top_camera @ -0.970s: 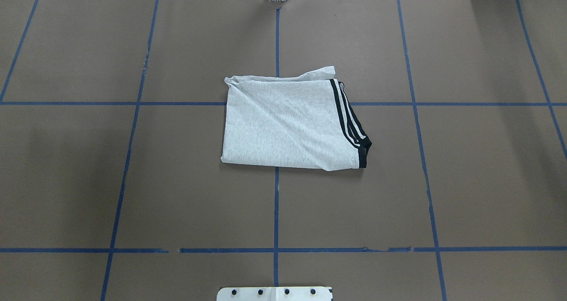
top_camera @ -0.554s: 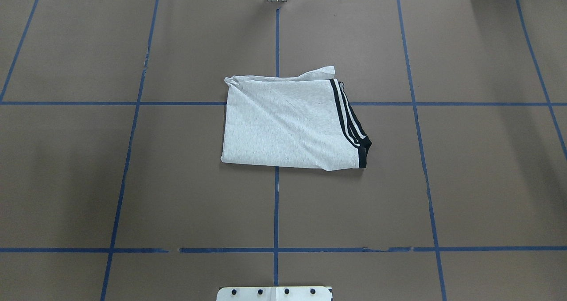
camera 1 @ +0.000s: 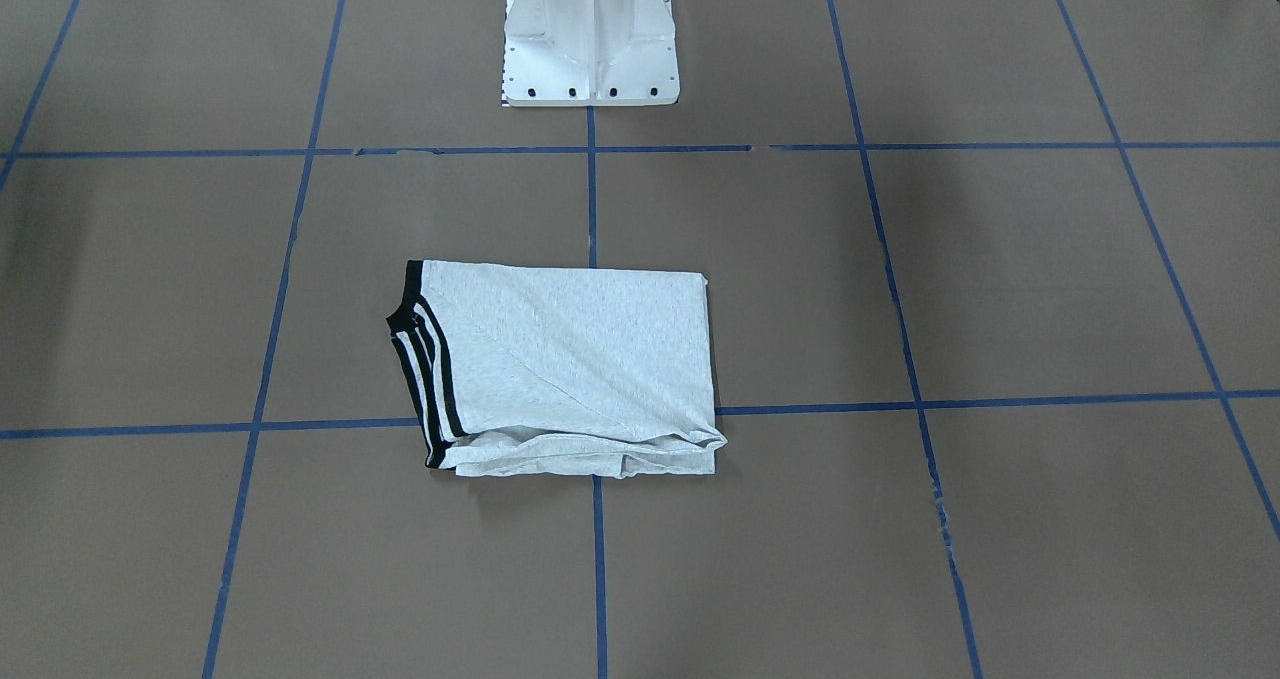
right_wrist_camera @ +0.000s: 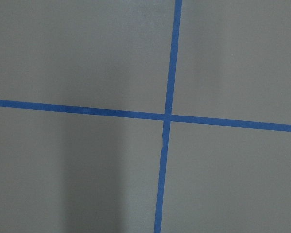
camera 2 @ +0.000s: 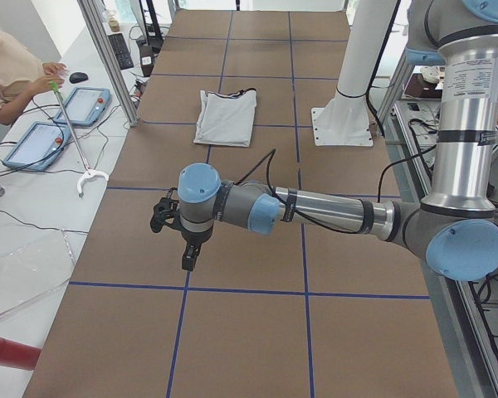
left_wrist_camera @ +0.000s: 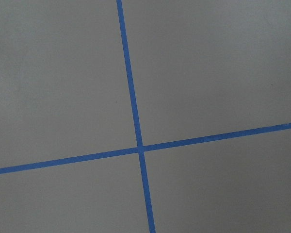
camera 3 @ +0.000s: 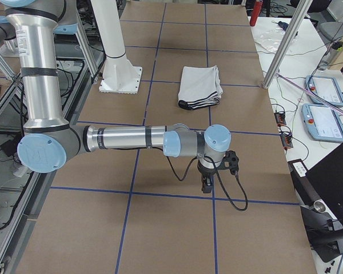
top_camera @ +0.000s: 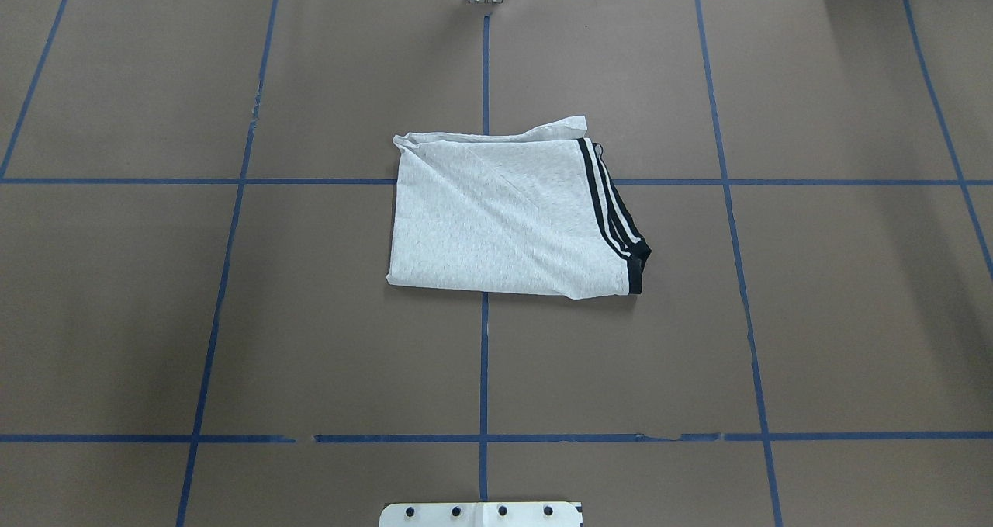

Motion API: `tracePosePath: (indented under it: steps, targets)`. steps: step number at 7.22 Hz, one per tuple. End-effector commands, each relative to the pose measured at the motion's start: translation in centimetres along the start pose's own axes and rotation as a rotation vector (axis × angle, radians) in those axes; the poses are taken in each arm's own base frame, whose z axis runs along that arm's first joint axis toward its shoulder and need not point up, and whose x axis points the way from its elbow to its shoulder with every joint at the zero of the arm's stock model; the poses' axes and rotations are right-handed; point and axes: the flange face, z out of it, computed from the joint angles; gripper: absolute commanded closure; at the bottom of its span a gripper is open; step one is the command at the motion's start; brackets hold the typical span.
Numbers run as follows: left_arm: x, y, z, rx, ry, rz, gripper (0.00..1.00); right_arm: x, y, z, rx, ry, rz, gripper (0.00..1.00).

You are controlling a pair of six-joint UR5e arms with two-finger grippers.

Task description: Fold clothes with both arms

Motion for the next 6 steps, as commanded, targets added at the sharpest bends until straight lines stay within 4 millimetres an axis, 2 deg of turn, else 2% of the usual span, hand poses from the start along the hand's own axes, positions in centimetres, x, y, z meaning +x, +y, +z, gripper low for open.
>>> tracePosePath:
  steps: [1,3,5,6]
  targets:
    - [0.04,0.42,-0.13,0.007,0.007,0.0,0.0,0.39,0.5,0.39,-0.005,0.003,0.004,0.0]
    - [0.47,-0.09,-1.02,0.031,-0.04,0.019,0.0,0.45,0.58,0.44,-0.006,0.003,0.007,0.0]
    - [0.62,-0.47,-0.96,0.028,-0.032,0.017,0.0,0.42,0.59,0.5,-0.007,-0.004,0.008,0.0]
    - [0.09,-0.39,-0.4,0.019,-0.029,0.01,0.0,0.12,0.53,0.72,-0.011,-0.002,0.0,0.0]
